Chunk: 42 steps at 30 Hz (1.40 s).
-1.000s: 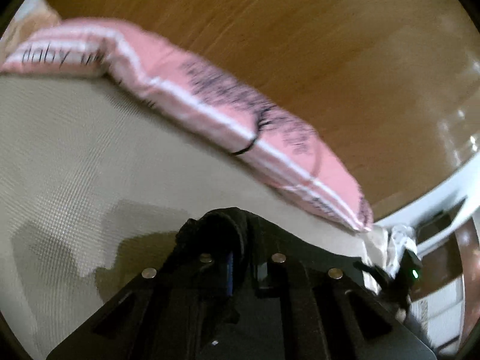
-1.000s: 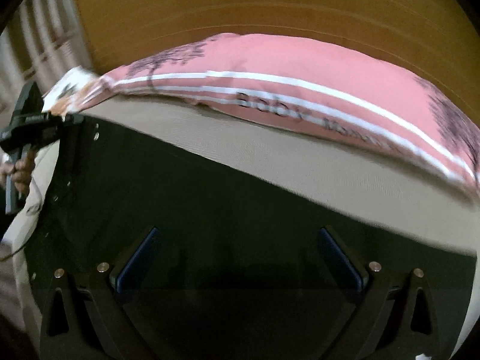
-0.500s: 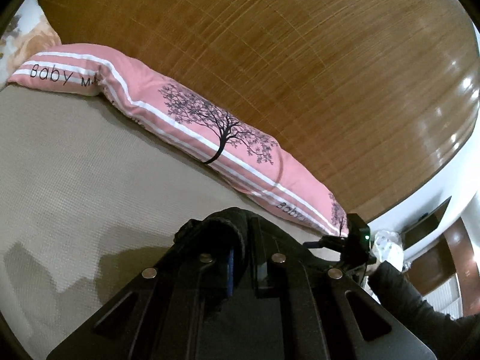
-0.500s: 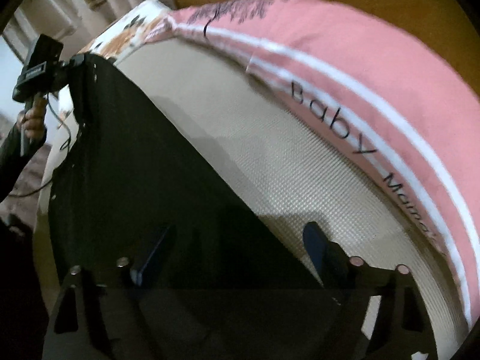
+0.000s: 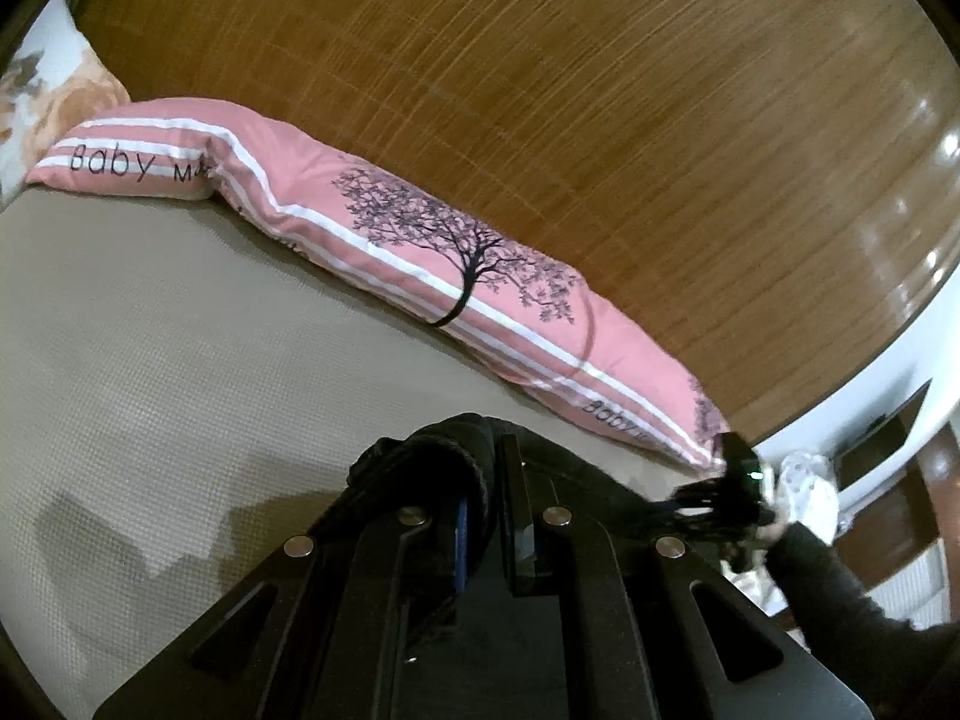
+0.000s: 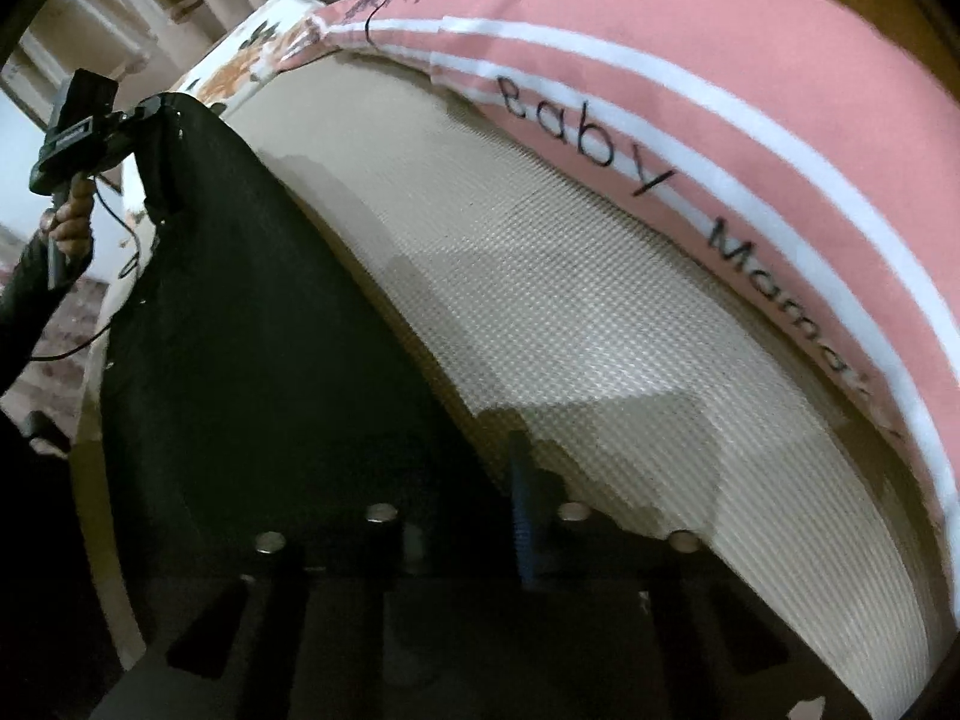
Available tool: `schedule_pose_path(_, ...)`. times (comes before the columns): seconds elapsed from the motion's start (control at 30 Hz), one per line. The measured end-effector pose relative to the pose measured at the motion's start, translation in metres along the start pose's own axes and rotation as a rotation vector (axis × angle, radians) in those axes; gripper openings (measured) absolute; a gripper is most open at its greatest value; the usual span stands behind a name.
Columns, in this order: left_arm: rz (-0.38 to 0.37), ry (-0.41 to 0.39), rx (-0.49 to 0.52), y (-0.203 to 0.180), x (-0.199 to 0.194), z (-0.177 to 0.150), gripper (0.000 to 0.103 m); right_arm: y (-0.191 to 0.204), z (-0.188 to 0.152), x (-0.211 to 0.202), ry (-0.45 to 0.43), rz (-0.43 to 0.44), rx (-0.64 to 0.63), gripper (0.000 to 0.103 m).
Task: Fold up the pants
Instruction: 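Lift the waistband with both grippers and carry it over toward the leg hems, then lower the waistband onto the legs and open both grippers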
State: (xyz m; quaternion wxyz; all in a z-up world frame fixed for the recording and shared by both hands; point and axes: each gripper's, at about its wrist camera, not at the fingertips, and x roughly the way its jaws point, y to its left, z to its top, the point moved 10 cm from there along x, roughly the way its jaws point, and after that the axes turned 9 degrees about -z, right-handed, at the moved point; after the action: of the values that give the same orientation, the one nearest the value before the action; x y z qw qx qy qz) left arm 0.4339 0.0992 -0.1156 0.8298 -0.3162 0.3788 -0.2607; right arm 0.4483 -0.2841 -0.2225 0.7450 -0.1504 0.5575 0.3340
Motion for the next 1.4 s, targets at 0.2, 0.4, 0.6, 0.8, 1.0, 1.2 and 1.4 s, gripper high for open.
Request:
schedule_pose_path(0.2, 0.006, 0.01, 0.022, -0.006, -0.009, -0.003, 0.008, 0.016, -0.007, -0.048, -0.081, -0.175, 0.039, 0.009)
schedule_pose_path(0.4, -0.022, 0.032, 0.068, -0.031, -0.047, -0.024, 0.008, 0.053, -0.033, -0.105, -0.133, -0.354, 0.065, 0.008)
schedule_pose_path(0.6, -0.005, 0.086, 0.127, -0.047, -0.09, -0.068, 0.009, 0.109, -0.083, -0.129, -0.141, -0.418, 0.114, 0.008)
schedule_pose_path(0.8, 0.044, 0.18, 0.14, -0.028, -0.119, -0.13, 0.01, 0.16, -0.138, -0.116, -0.11, -0.413, 0.198, 0.007)
schedule_pose_path(1.0, 0.145, 0.293, 0.181, 0.004, -0.126, -0.187, 0.012, 0.189, -0.182, -0.085, -0.068, -0.377, 0.279, 0.008)
schedule_pose_path(1.2, 0.274, 0.359, 0.319, 0.012, -0.12, -0.217, 0.014, 0.198, -0.196, -0.062, -0.023, -0.449, 0.302, 0.01)
schedule_pose_path(1.4, 0.381, 0.386, 0.336, 0.021, -0.127, -0.216, 0.037, 0.203, -0.199, -0.071, -0.057, -0.492, 0.396, 0.028)
